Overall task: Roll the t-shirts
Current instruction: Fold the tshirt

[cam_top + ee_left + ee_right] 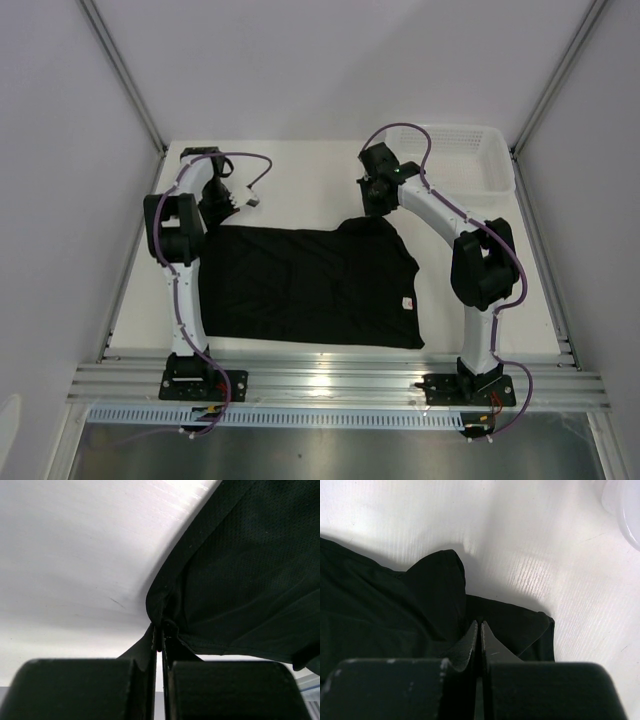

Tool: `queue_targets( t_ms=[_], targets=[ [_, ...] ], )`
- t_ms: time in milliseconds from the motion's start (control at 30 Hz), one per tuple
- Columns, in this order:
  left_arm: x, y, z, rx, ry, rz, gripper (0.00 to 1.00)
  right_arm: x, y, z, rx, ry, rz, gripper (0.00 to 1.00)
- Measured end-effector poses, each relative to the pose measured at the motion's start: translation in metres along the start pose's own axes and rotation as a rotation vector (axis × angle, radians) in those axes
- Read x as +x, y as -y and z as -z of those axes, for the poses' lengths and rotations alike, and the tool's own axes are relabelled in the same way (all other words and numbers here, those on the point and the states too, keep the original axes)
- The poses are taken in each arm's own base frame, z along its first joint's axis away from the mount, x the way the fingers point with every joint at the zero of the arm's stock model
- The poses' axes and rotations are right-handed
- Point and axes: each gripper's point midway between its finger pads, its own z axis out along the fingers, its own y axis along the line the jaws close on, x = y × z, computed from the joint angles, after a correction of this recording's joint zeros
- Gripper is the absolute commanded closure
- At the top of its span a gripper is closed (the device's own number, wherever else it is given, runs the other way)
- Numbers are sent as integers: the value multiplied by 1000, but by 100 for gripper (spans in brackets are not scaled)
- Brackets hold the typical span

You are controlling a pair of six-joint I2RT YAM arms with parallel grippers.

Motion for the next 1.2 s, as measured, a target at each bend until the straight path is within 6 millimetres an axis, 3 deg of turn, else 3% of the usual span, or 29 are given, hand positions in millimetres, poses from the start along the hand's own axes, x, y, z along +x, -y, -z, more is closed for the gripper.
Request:
queue_targets(
  t_ms=[133, 300, 400, 533, 767, 900, 1200],
  targets=[
    [2, 7, 4, -22, 19, -2, 99, 5, 1, -2, 2, -11, 6, 100],
    [14, 35, 24, -65, 52, -29, 99, 30, 2, 5, -1, -53, 45, 100],
    [18, 45, 41, -125, 85, -50, 99, 38, 0, 21, -14, -41, 69, 100],
    [26, 59, 48, -145, 92, -64, 99, 69, 7, 46, -13, -65, 79, 100],
    [47, 90, 37, -118, 47, -86, 99, 106, 17, 71, -19, -75, 48, 100],
    [55, 96, 35, -118, 18, -93, 99, 129, 20, 73, -23, -100, 28, 100],
    [62, 104, 40, -133, 5, -86, 99, 157, 13, 61, -50, -128, 8, 100]
  ],
)
